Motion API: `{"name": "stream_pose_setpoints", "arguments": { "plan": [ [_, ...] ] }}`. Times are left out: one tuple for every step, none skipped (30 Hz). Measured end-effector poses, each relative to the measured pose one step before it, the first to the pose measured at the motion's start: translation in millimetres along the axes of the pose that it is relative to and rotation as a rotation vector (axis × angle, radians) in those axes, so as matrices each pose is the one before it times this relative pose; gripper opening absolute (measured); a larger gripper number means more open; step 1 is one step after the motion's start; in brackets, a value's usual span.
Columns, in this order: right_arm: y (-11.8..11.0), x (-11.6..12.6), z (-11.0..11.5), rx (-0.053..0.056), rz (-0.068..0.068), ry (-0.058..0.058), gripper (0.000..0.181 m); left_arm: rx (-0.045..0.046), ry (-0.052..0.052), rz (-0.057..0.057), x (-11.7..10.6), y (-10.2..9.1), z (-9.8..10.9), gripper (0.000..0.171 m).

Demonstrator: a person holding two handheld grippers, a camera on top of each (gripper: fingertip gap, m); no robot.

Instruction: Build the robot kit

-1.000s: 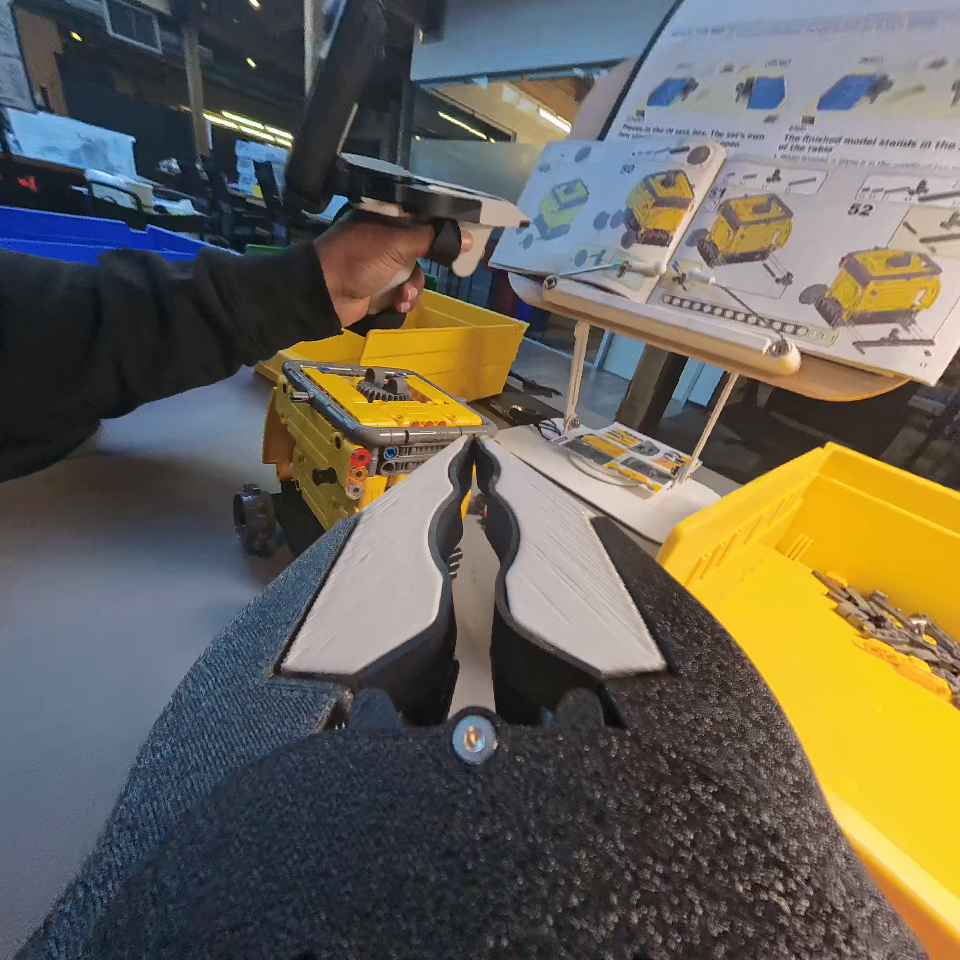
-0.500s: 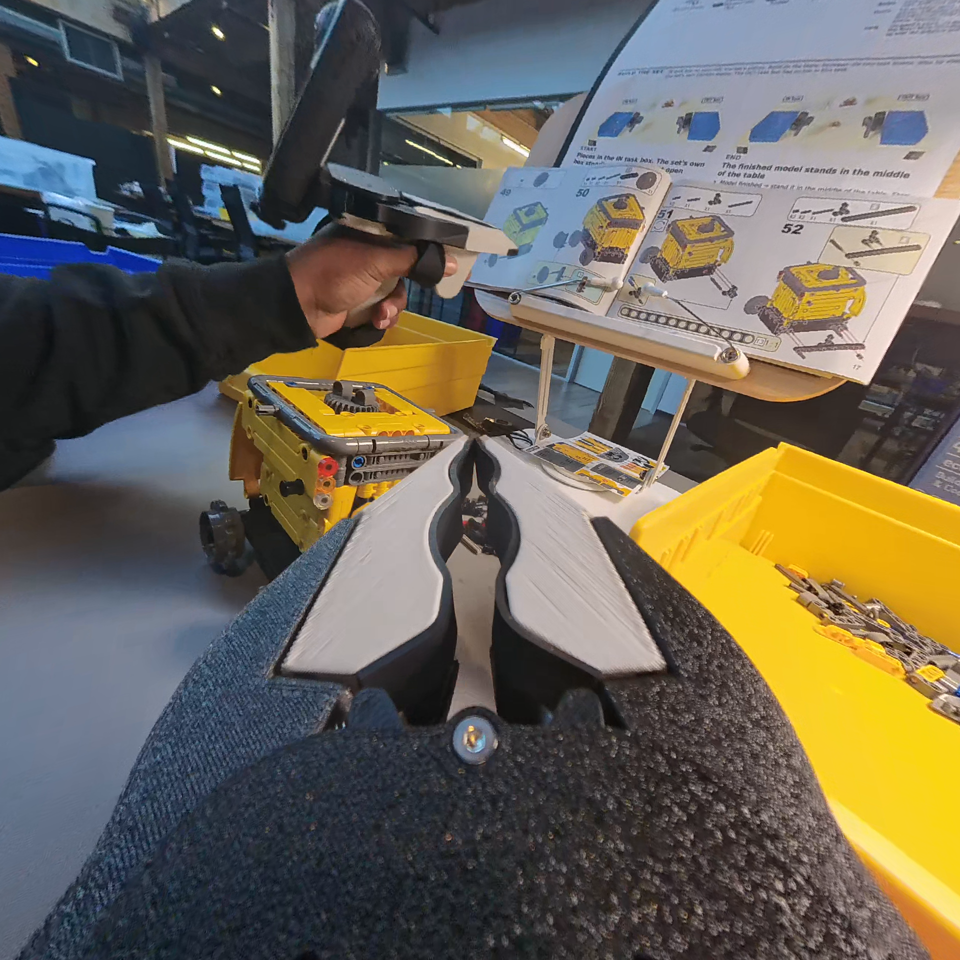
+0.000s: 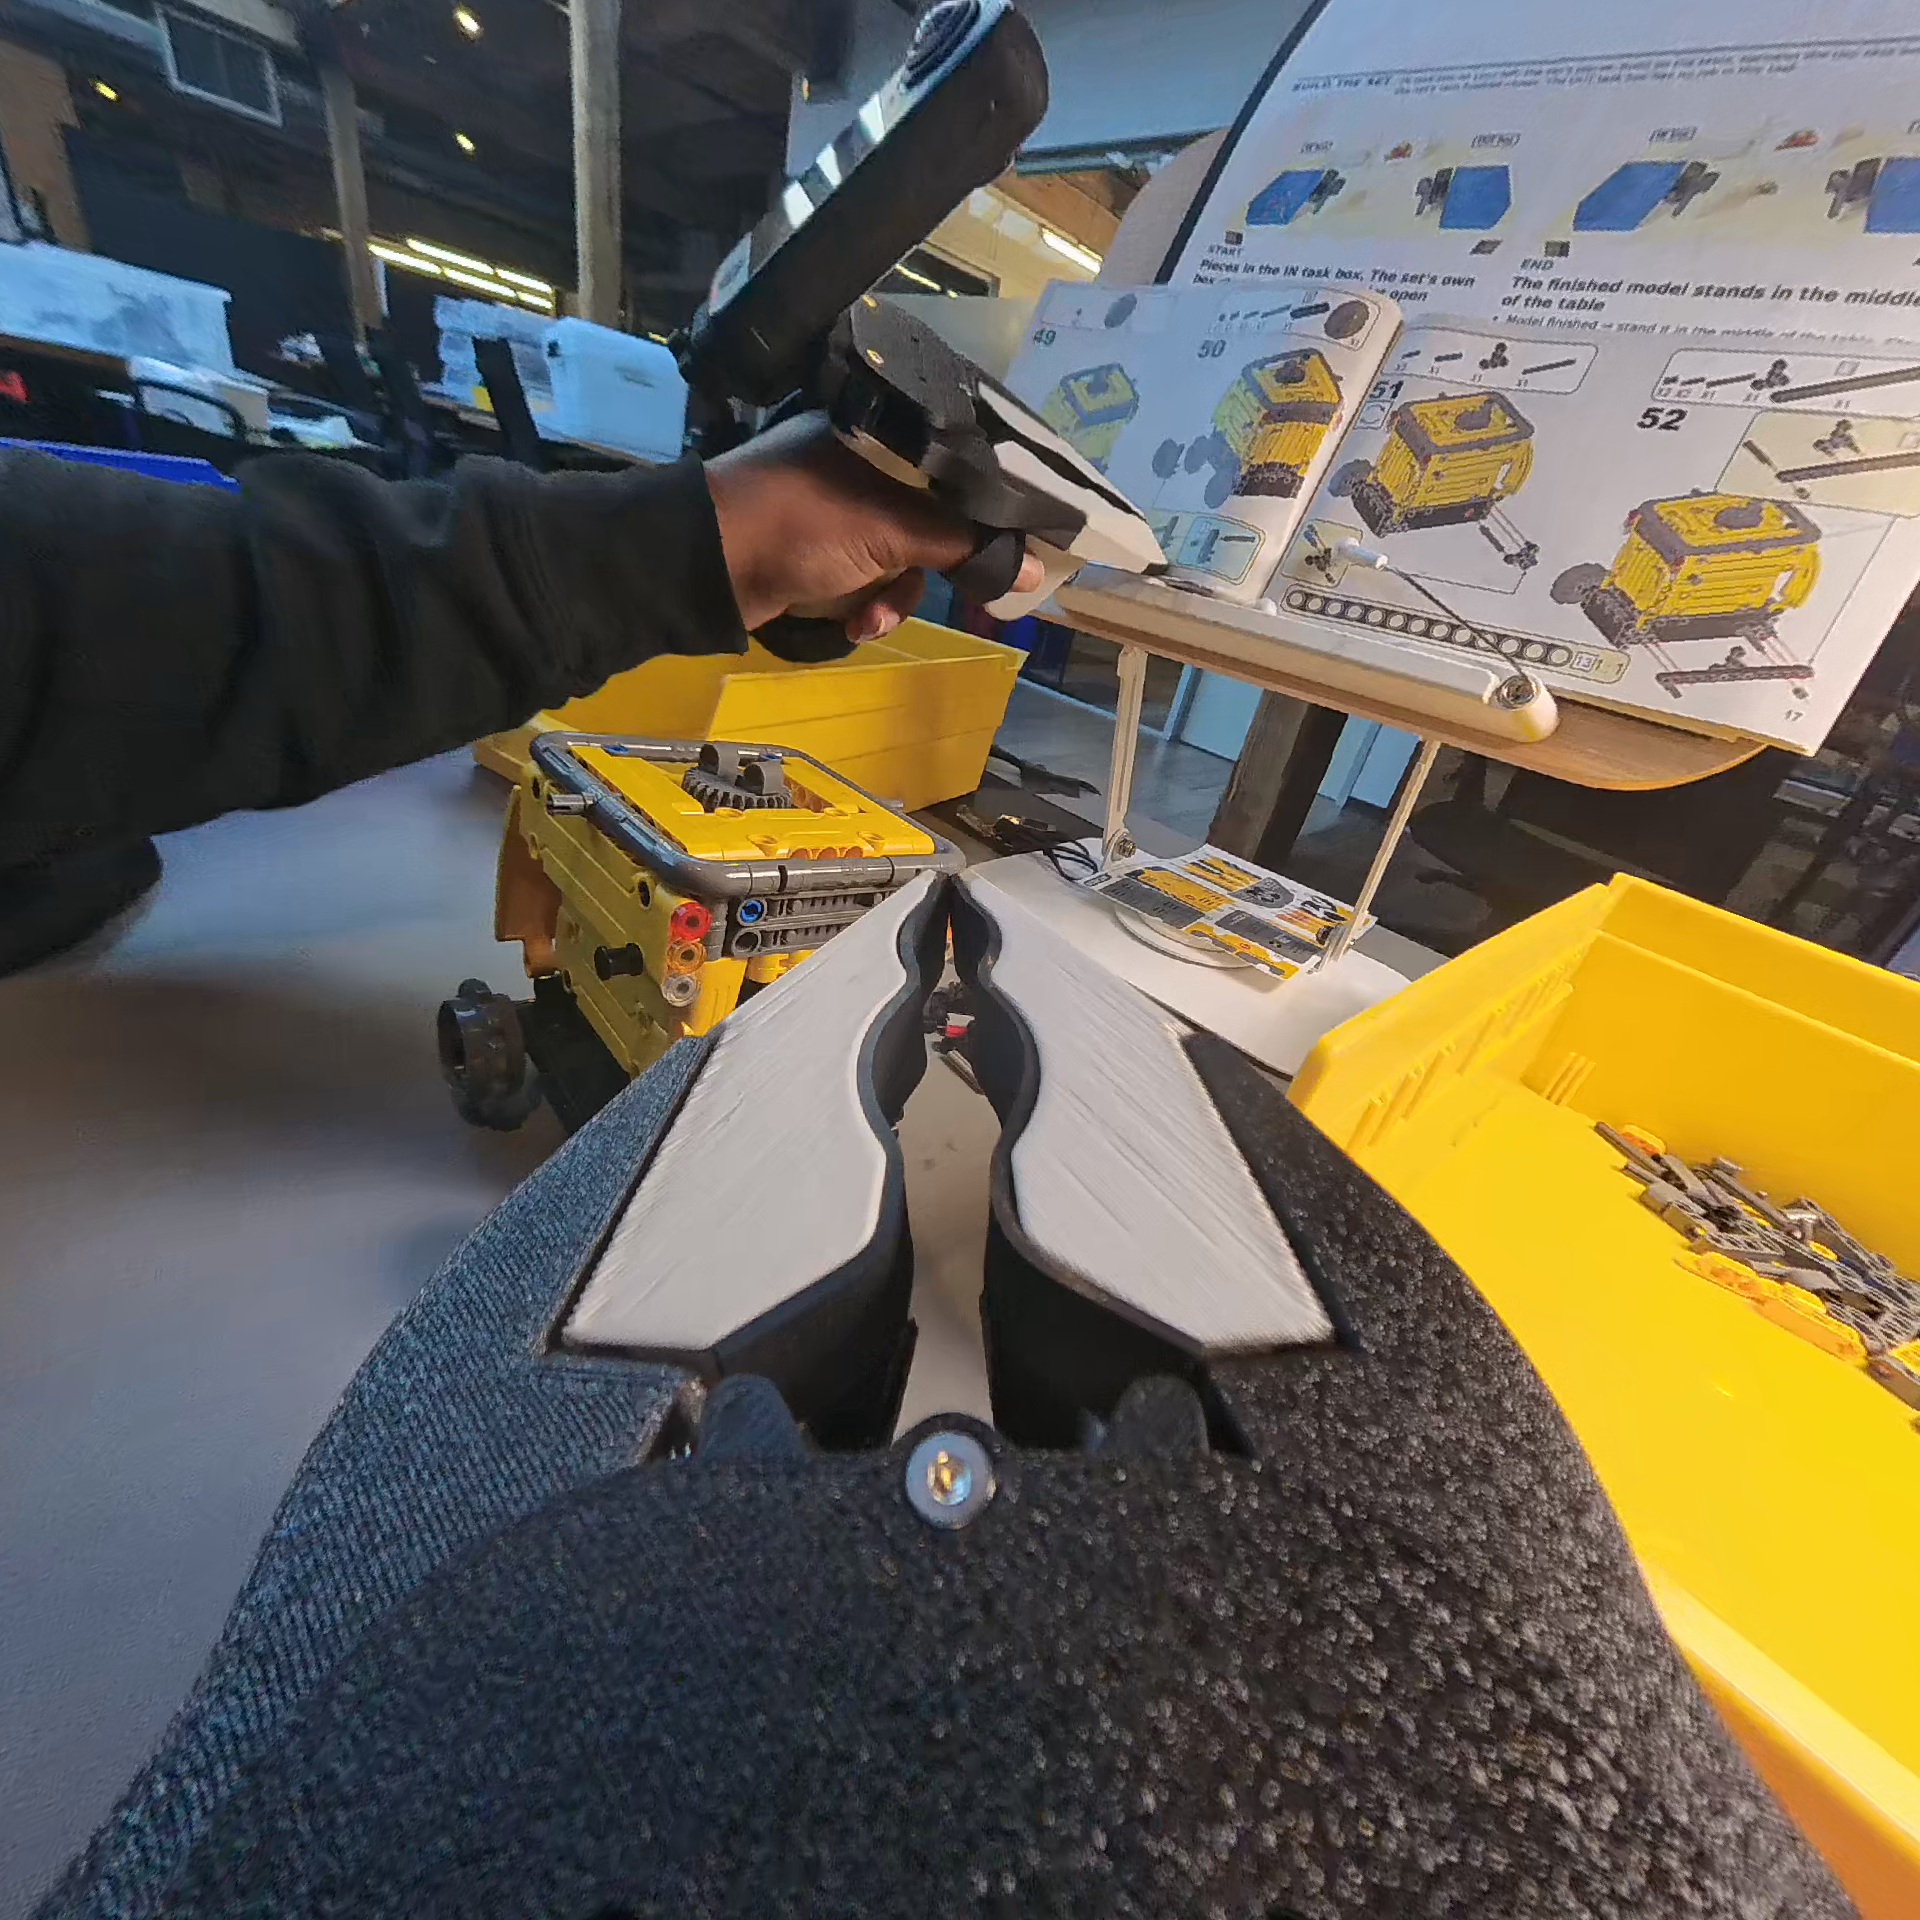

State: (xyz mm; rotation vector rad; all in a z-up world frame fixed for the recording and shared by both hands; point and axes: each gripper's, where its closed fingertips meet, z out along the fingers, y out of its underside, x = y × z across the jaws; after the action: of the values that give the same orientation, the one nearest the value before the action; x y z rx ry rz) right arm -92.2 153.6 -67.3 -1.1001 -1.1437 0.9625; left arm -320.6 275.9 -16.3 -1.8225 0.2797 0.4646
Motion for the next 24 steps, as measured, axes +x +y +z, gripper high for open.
{"name": "stream_pose_setpoints", "arguments": {
  "plan": [
    [-0.31, 0.59, -0.23, 0.0018, 0.0002, 0.0023, 0.0, -0.00401, 0.001, 0.0062, -0.44, -0.28, -0.75, 0.0],
    [-0.32, 0.32, -0.3, 0.0009, 0.0008, 0.0013, 0.0, 0.0026, 0.004, -0.0098, -0.94, -1.04, -0.77, 0.0],
    [-0.34, 0.51, -0.18, 0.0007, 0.0015, 0.0015, 0.0, 0.01721, -0.0027, -0.0222, -2.45, -2.76, -1.69, 0.0],
    [-0.52, 0.58, -0.23, 0.0013, 0.0011, 0.0016, 0.0, 0.02972, -0.0156, -0.0302, -4.8, -4.74, -2.8, 0.0],
    [-0.56, 0.41, -0.23, 0.0014, 0.001, 0.001, 0.0, 0.03369, -0.0165, -0.0367, -5.53, -5.95, -3.39, 0.0],
    [-0.69, 0.28, -0.3, 0.0021, 0.0018, 0.001, 0.0, 0.03694, -0.0134, -0.045, -5.57, -7.24, -3.44, 0.0],
    [-0.49, 0.24, -0.1, 0.0018, 0.0027, 0.0002, 0.0, 0.03565, -0.0123, -0.0483, -5.6, -7.79, -3.02, 0.0],
    [-0.24, 0.24, 0.03, 0.0013, 0.0024, 0.0012, 0.0, 0.03005, -0.013, -0.0435, -5.77, -7.66, -2.12, 0.0],
    [0.08, 0.06, 0.0, 0.0001, 0.001, 0.0011, 0.0, 0.0252, -0.0126, -0.0329, -5.26, -7.4, -1.09, 0.0],
    [0.33, -0.34, 0.15, -0.0017, 0.0, -0.0012, 0.0, 0.02082, -0.0113, -0.0209, -4.32, -6.98, -0.05, 0.0],
    [0.31, -0.3, 0.16, -0.0016, 0.0004, -0.0007, 0.0, 0.01441, -0.0097, -0.0112, -3.26, -5.97, 0.92, 0.0],
    [-0.2, -0.02, 0.05, 0.0012, 0.0, 0.0012, 0.0, 0.00519, -0.0061, -0.0032, -2.1, -4.6, 1.88, 0.0],
    [-0.01, -0.02, -0.02, 0.0, 0.0001, 0.0006, 0.0, -0.00103, 0.0005, -0.0012, -0.48, -3.45, 2.64, 0.0],
    [0.01, 0.43, -0.06, -0.0014, -0.0004, 0.0019, 0.0, -0.00342, 0.0024, -0.0022, 0.08, -2.74, 3.24, 0.0],
    [-0.01, 1.73, -0.19, -0.0014, -0.0017, 0.0112, 0.0, -0.00384, -0.003, -0.002, -0.56, -2.11, 3.29, 0.0],
    [-0.01, 2.51, -0.36, -0.0007, -0.004, 0.0153, 0.0, -0.00419, -0.0062, -0.0022, -0.73, -1.71, 3.12, 0.0],
    [-0.29, 1.68, -0.45, 0.0005, -0.0046, 0.0087, 0.0, -0.00414, -0.0021, -0.0041, 0.18, -1.16, 2.99, 0.0],
    [-0.52, 1.31, -0.46, 0.0024, -0.0014, 0.0059, 0.0, -0.00368, -0.0025, -0.0034, 0.37, -0.68, 2.87, 0.0],
    [-0.71, 1.66, -0.41, 0.0035, 0.0016, 0.0076, 0.0, -0.00272, -0.0082, 0.0012, -0.38, -0.27, 2.26, 0.0],
    [-0.13, 0.78, -0.12, 0.0003, 0.0022, 0.0018, 0.0, -0.00084, -0.0135, 0.0025, -1.3, -0.22, 1.69, 0.0],
    [0.33, 0.22, -0.11, -0.0022, 0.0026, -0.0015, 0.0, -0.0022, -0.0124, 0.0012, -1.52, 0.36, 1.41, 0.0],
    [0.27, 0.44, -0.03, 0.0, 0.0018, 0.0014, 0.0, -0.00278, -0.0085, -0.0006, -1.1, 0.89, 1.25, 0.0],
    [0.3, -0.01, 0.05, -0.0011, 0.0004, -0.0009, 0.0, -0.00147, -0.0075, -0.0007, -1.28, 0.86, 1.14, 0.0],
    [0.88, -0.31, 0.4, -0.0044, 0.0001, -0.0021, 0.0, -0.00157, -0.0029, -0.0002, -0.71, 0.99, 1.26, 0.0]
  ]
}}
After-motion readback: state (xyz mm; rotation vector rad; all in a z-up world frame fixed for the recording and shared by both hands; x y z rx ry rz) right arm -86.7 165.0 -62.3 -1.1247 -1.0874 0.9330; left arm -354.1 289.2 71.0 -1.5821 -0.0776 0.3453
